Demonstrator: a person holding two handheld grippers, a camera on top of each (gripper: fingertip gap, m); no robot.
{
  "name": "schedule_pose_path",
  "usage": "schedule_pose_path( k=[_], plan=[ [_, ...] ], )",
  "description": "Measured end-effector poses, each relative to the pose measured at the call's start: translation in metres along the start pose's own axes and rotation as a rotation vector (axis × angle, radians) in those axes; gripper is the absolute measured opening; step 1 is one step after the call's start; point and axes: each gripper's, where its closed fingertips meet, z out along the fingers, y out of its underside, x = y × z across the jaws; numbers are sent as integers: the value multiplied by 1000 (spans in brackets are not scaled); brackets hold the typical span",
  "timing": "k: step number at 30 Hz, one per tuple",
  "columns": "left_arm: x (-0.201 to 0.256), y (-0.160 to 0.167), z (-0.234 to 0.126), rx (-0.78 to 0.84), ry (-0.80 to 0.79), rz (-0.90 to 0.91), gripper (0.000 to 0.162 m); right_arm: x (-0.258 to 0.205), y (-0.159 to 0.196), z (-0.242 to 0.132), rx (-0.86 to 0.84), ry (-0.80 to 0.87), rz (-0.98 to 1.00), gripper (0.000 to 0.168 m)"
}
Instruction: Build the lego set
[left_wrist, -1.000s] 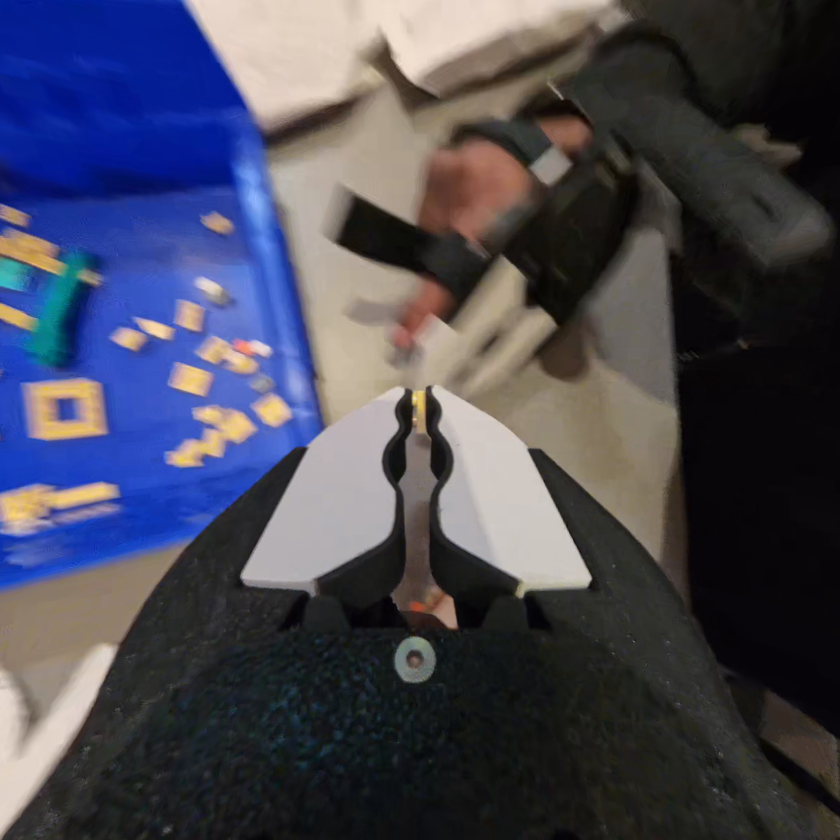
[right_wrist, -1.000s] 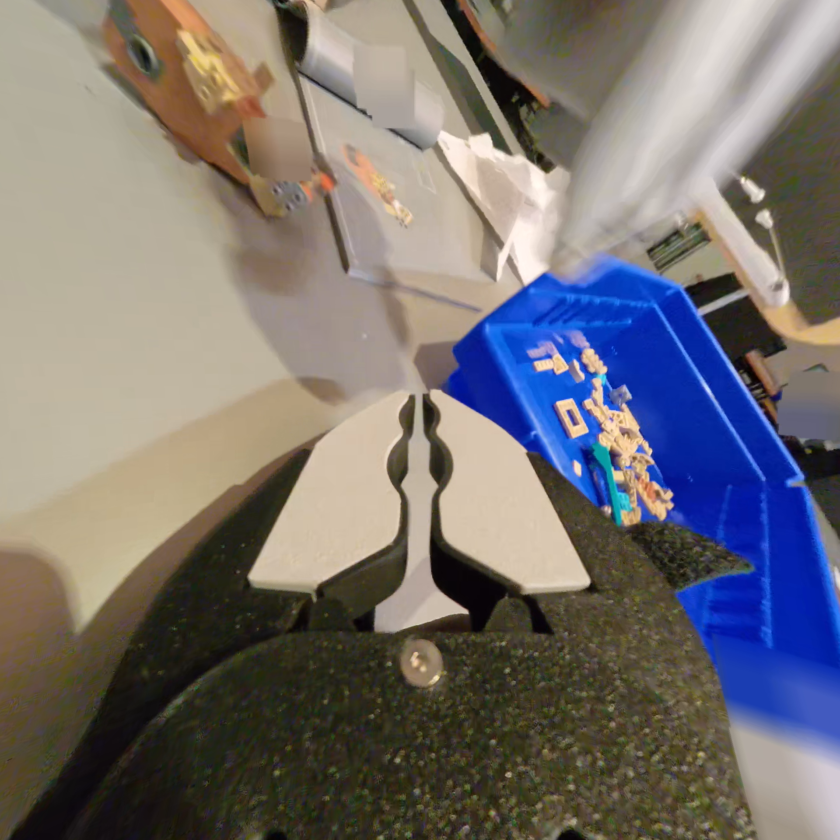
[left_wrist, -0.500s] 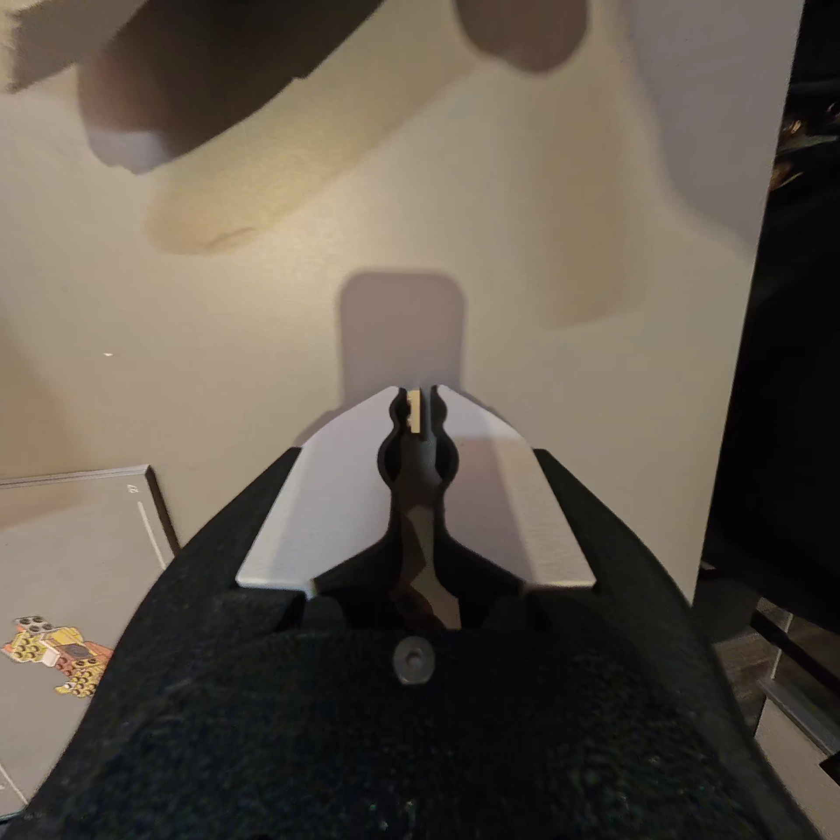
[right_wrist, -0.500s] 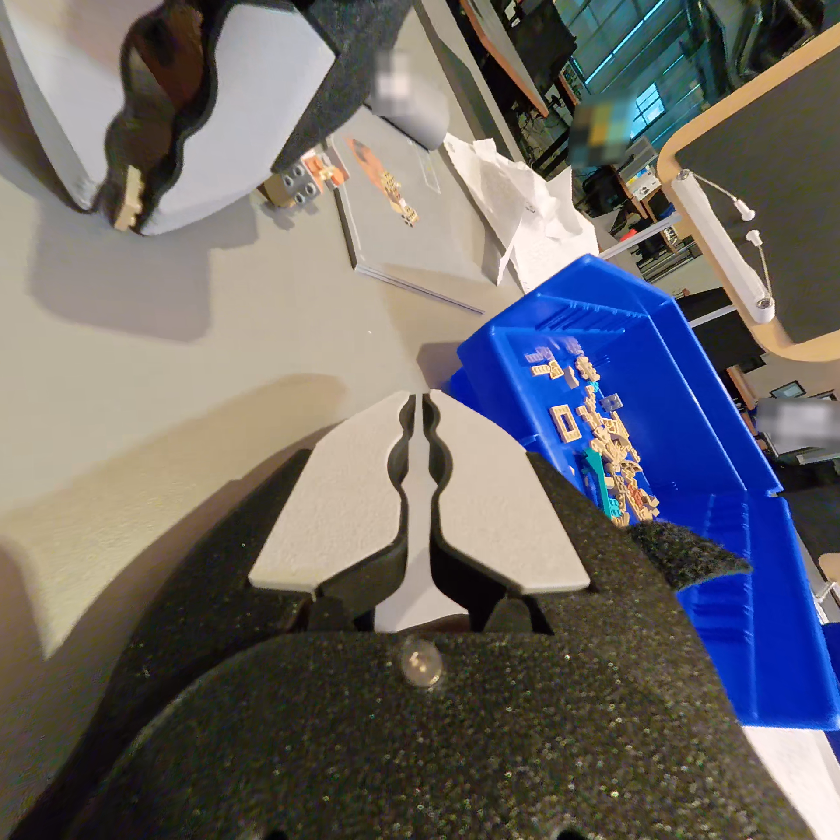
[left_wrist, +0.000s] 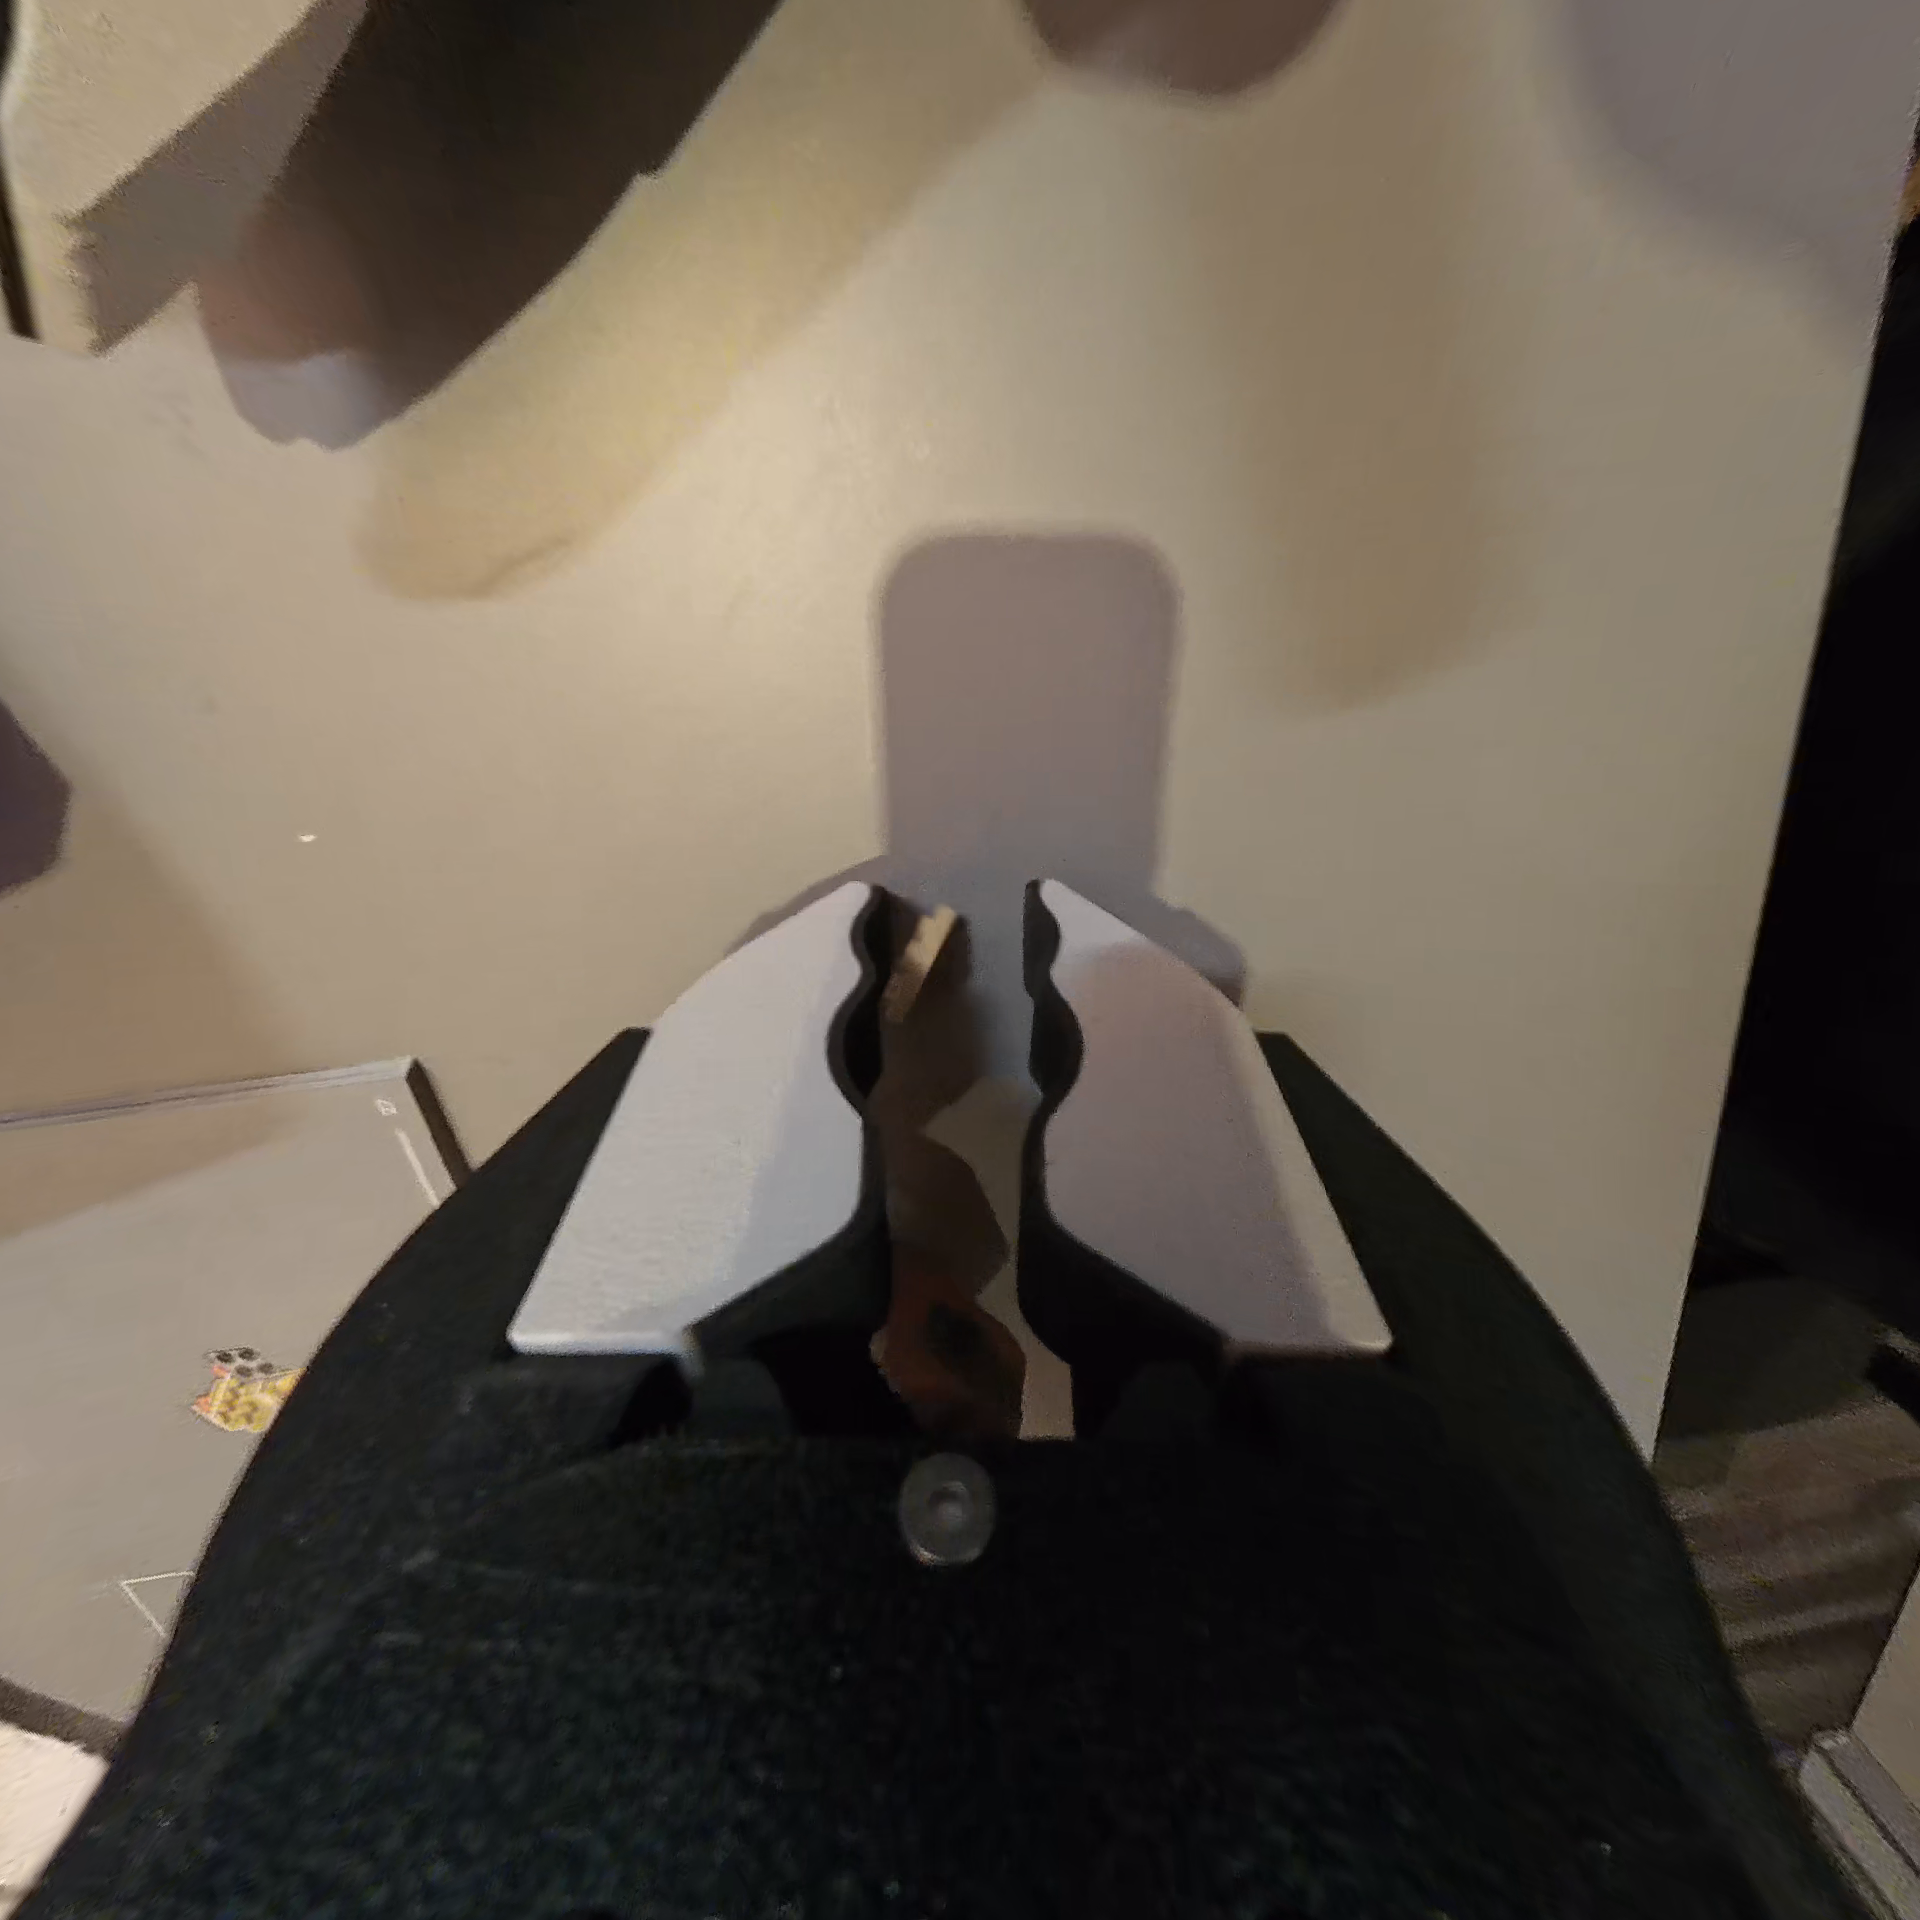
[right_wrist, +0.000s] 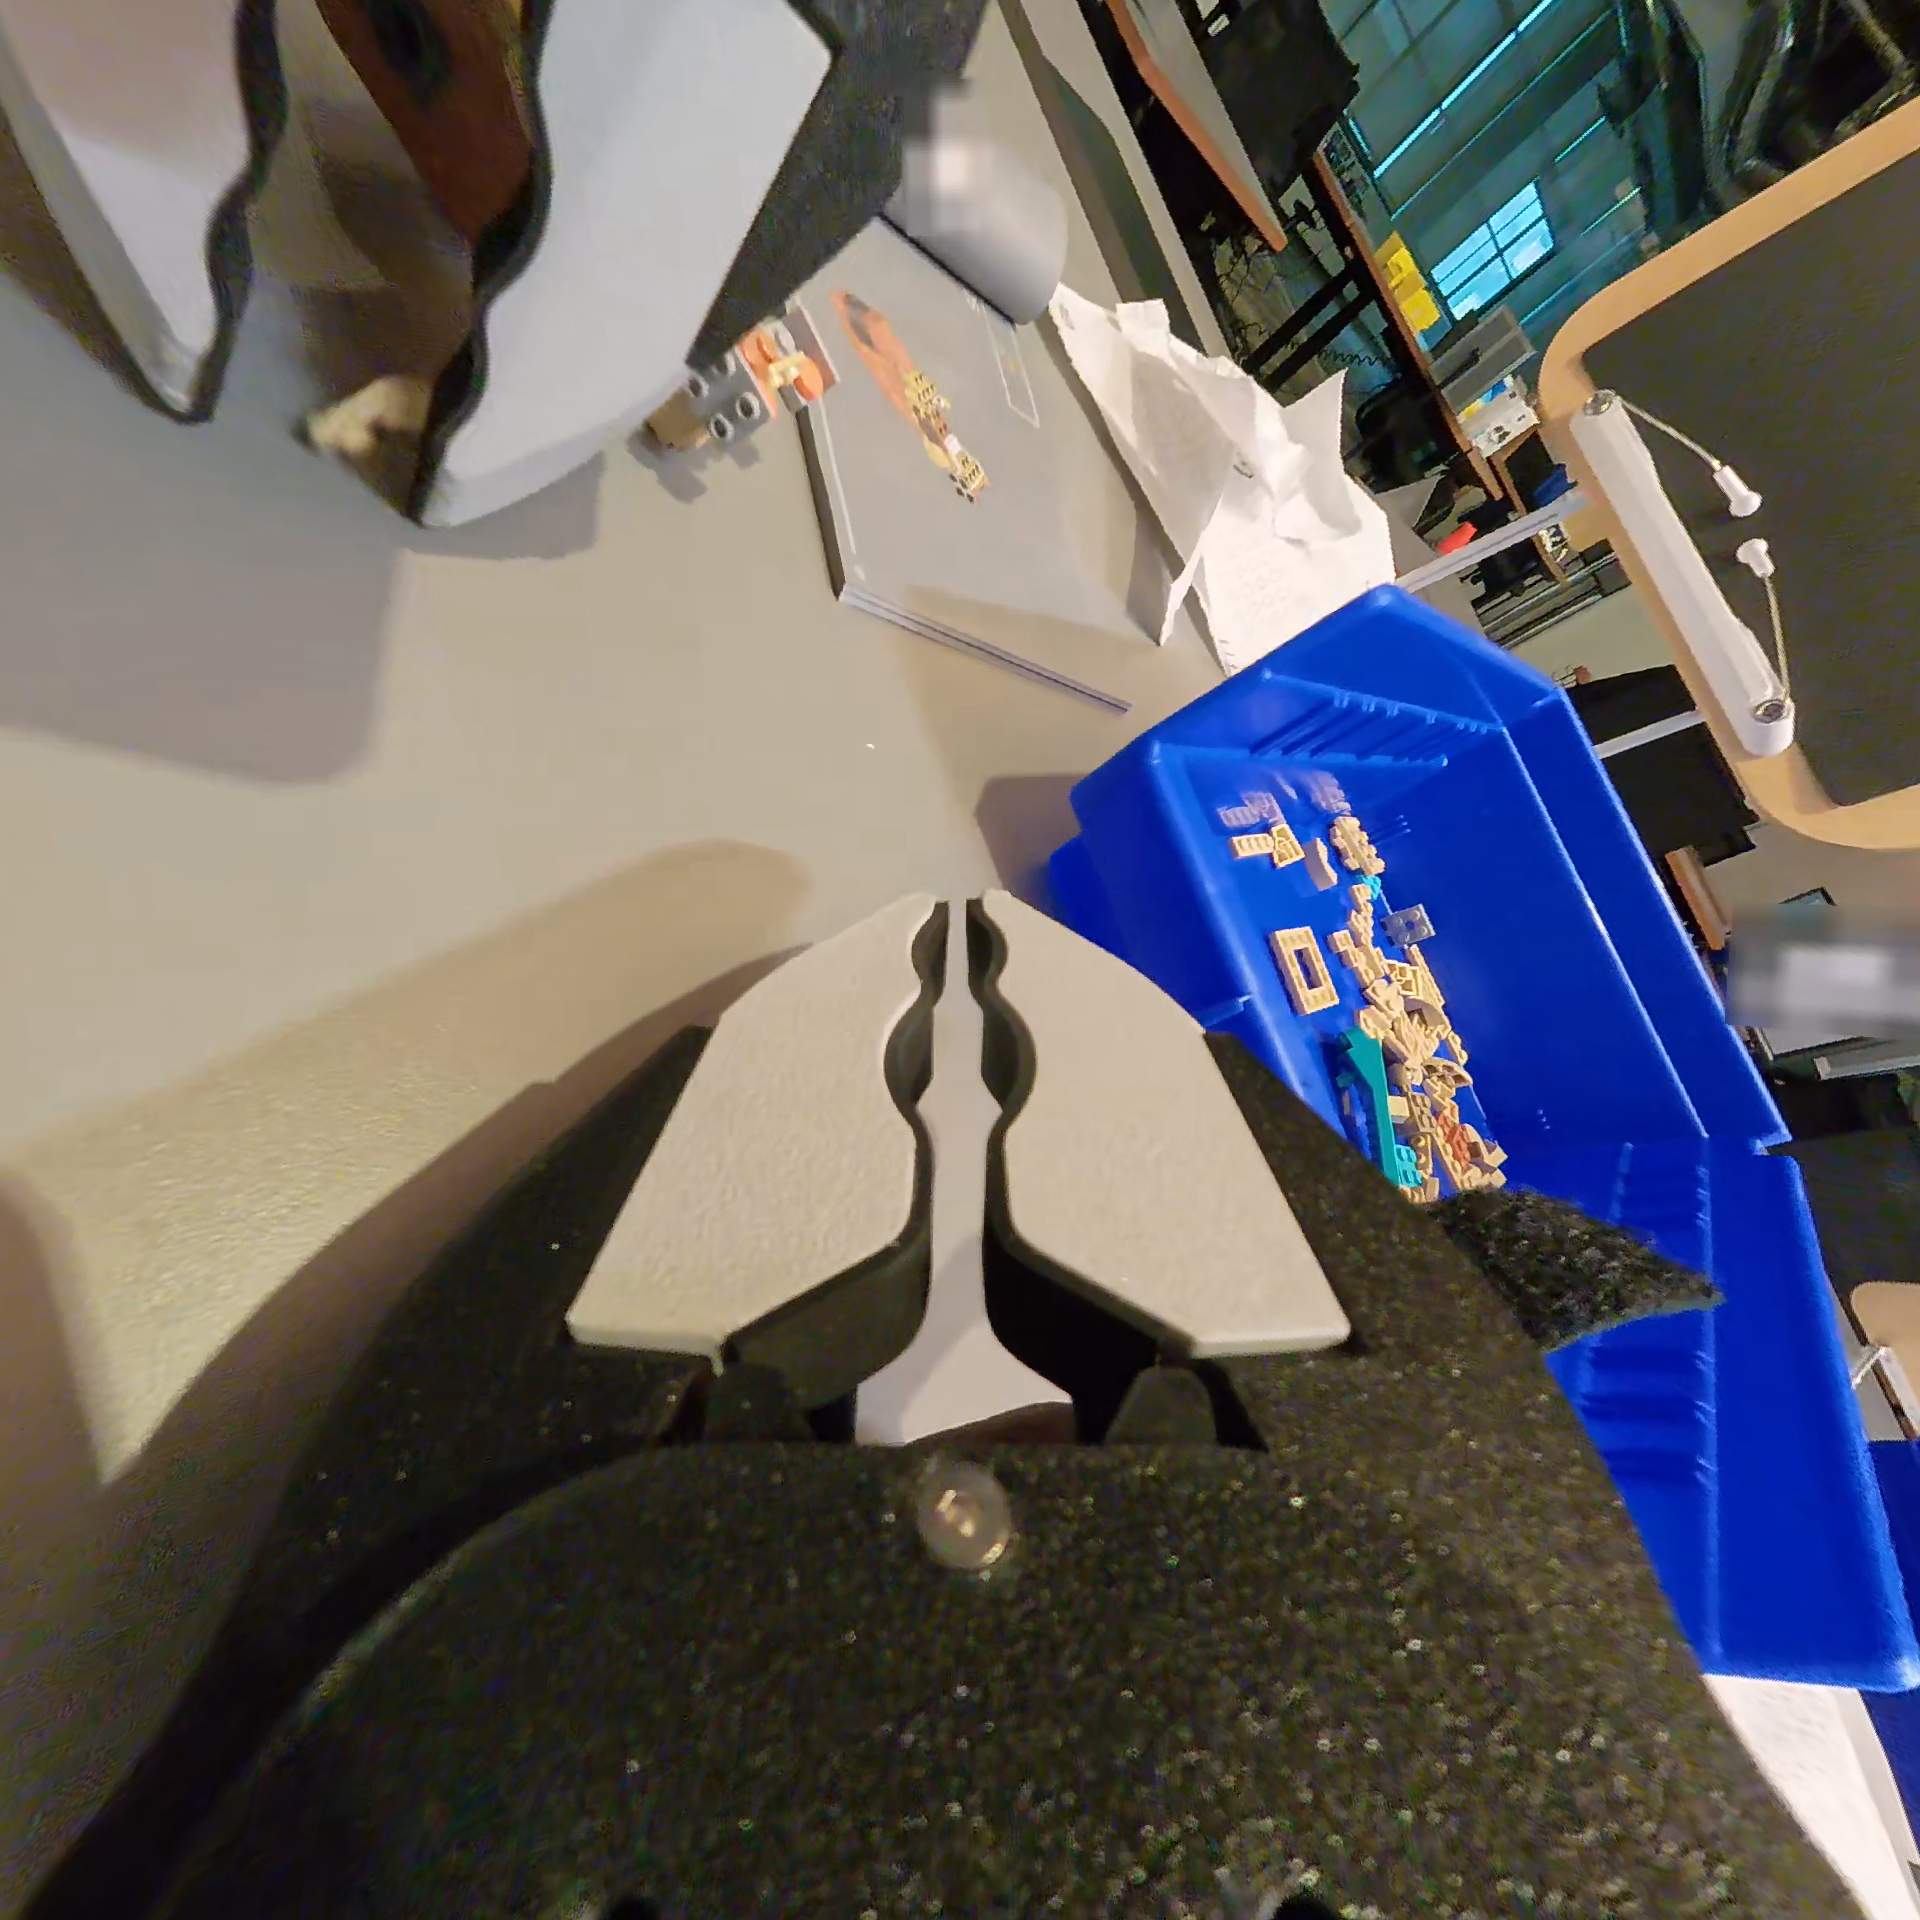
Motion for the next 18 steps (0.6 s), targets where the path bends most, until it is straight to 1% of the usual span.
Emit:
schedule_pose_path(
  k=[2,5,7,10,13,15,17,18],
  plan=[
    [1,-3,2,29,2,-26,26,0,0,0,-1,0,0,3],
    [-5,-3,-5,59,-30,-55,30,-1,0,0,-2,-1,-3,3],
    [-5,-10,-18,118,-17,-71,31,-1,0,0,-3,-1,-5,3],
    [-17,-25,-49,219,-37,-78,31,-2,0,1,-6,-3,-9,3],
    [-51,-46,-93,313,-130,-62,31,-4,0,1,-7,-8,-22,2],
    [-85,-66,-121,368,-213,-41,31,-5,0,2,-11,-9,-35,2],
    [-125,-88,-140,379,-301,4,31,-6,0,2,-13,-10,-47,2],
    [-145,-101,-142,375,-319,26,31,-7,0,2,-13,-10,-51,2]
  ],
)
